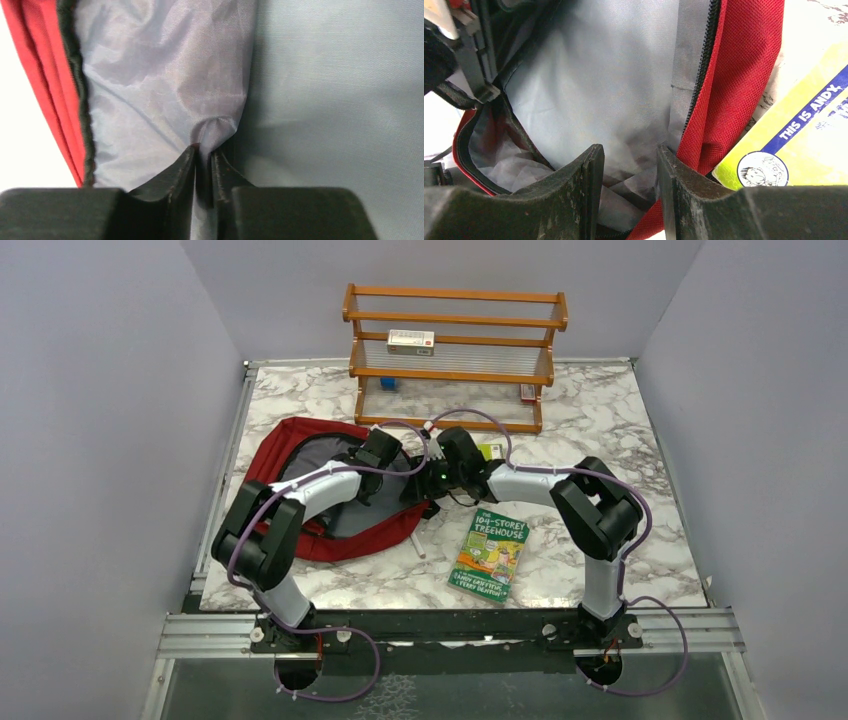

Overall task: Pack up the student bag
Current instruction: Place the student bag at the center of the board.

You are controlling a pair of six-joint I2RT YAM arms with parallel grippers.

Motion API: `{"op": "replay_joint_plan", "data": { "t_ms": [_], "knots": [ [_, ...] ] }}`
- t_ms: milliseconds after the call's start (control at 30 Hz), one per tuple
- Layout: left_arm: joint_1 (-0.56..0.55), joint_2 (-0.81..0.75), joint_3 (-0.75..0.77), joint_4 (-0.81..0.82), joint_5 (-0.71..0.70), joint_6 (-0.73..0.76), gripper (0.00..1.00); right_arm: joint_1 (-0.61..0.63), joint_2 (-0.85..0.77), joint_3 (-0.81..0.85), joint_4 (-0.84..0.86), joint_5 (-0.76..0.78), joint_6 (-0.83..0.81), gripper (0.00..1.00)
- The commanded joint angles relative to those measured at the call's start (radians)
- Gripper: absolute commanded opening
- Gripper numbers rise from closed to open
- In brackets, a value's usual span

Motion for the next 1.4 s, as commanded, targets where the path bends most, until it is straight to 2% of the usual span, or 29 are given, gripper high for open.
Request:
{"op": "replay_joint_plan", "data": {
  "t_ms": [0, 100, 133, 233, 367, 567, 800, 1000, 1233, 1367],
  "knots": [
    [0.001, -0.073, 0.029, -0.014, -0.093, -0.022, 0.12, 0.001, -0.031, -0.03, 0.005, 0.018, 0.016, 0.48],
    [0.002, -0.119, 0.029, 0.003, -0.097, -0.034, 0.01, 0.001, -0.066, -0.036, 0.011, 0.029, 0.028, 0.48],
    [0.005, -0.133, 0.025, 0.014, -0.097, -0.038, 0.0, 0.001, -0.082, -0.041, 0.014, 0.036, 0.031, 0.48],
    [0.031, -0.179, 0.001, 0.049, -0.083, -0.059, 0.0, 0.001, -0.134, -0.053, 0.018, 0.062, 0.035, 0.49],
    [0.128, -0.235, -0.02, 0.066, 0.005, -0.127, 0.0, 0.001, -0.181, -0.067, 0.006, 0.106, 0.026, 0.49],
    [0.246, -0.318, -0.03, 0.123, 0.124, -0.217, 0.0, 0.001, -0.163, -0.048, -0.014, 0.125, 0.003, 0.49],
    [0.352, -0.29, 0.01, 0.179, 0.16, -0.298, 0.0, 0.001, -0.194, -0.035, -0.031, 0.16, -0.018, 0.5],
    [0.377, -0.27, 0.014, 0.198, 0.3, -0.343, 0.0, 0.001, -0.312, -0.077, -0.11, 0.338, 0.012, 0.51],
    [0.377, -0.321, -0.009, 0.233, 0.428, -0.348, 0.31, 0.001, -0.516, -0.205, -0.119, 0.463, 0.024, 0.56],
    [0.375, -0.372, -0.007, 0.25, 0.518, -0.362, 0.44, 0.001, -0.607, -0.237, -0.232, 0.561, 0.041, 0.59]
  ]
}}
